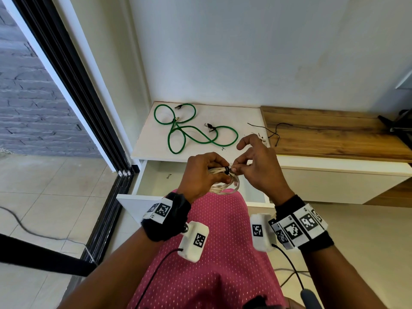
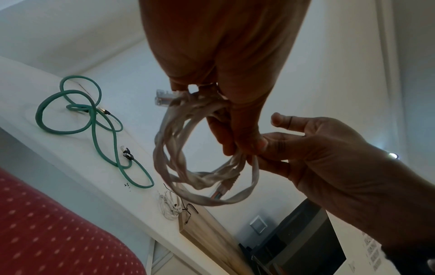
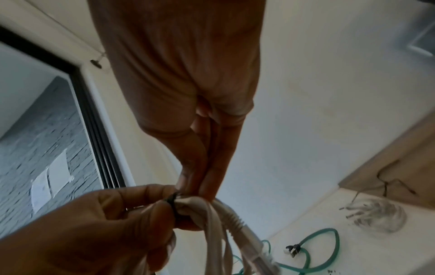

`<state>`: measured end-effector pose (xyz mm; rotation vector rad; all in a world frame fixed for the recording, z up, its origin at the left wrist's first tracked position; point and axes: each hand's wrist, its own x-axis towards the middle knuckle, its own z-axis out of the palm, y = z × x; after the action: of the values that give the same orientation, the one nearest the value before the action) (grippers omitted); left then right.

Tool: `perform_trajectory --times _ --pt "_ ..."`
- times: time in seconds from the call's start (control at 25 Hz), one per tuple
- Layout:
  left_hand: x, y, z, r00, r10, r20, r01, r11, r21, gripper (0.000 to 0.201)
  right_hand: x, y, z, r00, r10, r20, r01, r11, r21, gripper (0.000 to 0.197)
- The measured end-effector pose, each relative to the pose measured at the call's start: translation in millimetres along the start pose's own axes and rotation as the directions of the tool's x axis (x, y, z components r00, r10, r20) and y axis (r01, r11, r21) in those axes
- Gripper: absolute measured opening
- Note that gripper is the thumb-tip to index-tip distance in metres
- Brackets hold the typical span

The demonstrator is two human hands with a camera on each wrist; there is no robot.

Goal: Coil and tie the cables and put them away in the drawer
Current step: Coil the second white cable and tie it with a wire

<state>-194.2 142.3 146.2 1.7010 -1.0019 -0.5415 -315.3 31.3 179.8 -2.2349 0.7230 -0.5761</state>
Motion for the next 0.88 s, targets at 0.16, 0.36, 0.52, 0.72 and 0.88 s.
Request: perform_trajectory --times 0.16,0.36,0.52,0.72,0.88 --pt "-0.2 2.2 0.5 1.000 -0.014 0.002 0.014 1.000 0.010 0.032 0.6 0.3 -1.0 0.999 -0.026 -0.023 0.026 1.000 0.012 0.048" --pt "0.1 -0.3 -1.2 0.999 -0.031 -0.008 0.030 0.999 -0.043 0.029 -1.1 6.6 3.7 0.995 0.073 -0.064 -0.060 0.981 0.185 0.045" --pt "-3.4 -7.5 -4.1 0.999 -0.038 -0.003 0.038 0.995 -0.097 0.028 -3.3 8.1 0.8 0.979 0.202 0.004 -0.189 0.906 0.379 0.038" --pt "-8.9 -7.2 -5.4 1.000 -0.016 -0.006 0.014 0.988 -0.154 0.027 -0.9 4.3 -4.9 0.986 0.161 0.043 -0.167 0.935 0.313 0.041" --pt "-8.5 -3.0 -7.5 1.000 -0.011 -0.029 0.008 0.995 -0.099 0.032 1.3 -2.4 -10.8 0.992 0.091 0.089 -0.107 0.975 0.196 0.042"
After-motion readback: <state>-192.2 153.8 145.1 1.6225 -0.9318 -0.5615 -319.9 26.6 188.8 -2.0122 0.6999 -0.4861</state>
